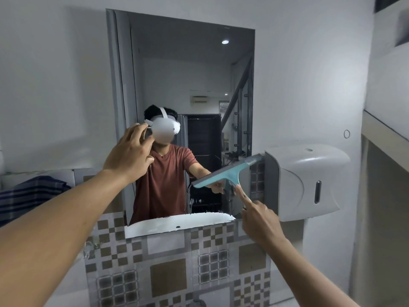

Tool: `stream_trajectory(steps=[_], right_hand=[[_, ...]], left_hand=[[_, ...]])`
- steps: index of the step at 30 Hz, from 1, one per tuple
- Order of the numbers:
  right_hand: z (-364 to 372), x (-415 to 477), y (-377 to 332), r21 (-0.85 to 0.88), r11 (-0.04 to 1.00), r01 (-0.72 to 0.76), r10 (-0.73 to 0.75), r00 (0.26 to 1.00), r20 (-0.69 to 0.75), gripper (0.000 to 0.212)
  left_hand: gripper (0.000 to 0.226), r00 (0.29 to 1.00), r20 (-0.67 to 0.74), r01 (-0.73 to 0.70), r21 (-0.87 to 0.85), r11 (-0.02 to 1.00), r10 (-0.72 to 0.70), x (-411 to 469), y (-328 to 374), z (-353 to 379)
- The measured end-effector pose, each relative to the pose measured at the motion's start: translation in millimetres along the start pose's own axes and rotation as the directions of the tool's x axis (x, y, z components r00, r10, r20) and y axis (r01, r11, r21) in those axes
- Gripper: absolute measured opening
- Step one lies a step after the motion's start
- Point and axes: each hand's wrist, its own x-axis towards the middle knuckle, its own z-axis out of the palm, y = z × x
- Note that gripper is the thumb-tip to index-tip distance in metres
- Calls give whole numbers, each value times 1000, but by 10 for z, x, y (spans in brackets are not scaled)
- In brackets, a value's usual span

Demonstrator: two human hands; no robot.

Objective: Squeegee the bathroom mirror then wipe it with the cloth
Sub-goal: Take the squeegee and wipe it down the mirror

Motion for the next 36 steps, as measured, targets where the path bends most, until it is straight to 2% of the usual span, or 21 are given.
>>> stream_trajectory(steps=[7, 15, 21, 29, 33, 36], right_hand=[[115, -127, -239, 164, 983, -82, 82, 997, 12, 82], [213, -128, -335, 294, 951, -96, 95, 995, 16, 81], [315, -161, -407, 515, 846, -141, 100, 989, 106, 94], [444, -241, -650, 595, 783, -179, 149, 984, 99, 94], [508, -322, -895, 660, 716, -226, 194, 973, 123, 93], [606, -378, -1106, 744, 620, -248, 217, 966, 141, 92]], left_hand=[[67, 1000, 3, -8, 14, 1000, 8, 15, -13, 0], [62, 999, -3, -35, 74, 997, 36, 37, -76, -32], [60, 998, 5, -63, 76, 995, 63, 64, -148, -15], [61, 996, -9, -84, 73, 994, 84, 128, -224, -17], [58, 996, -9, -91, 83, 992, 92, 141, -240, 11], [54, 995, -20, -97, 82, 992, 99, 156, -268, 5]])
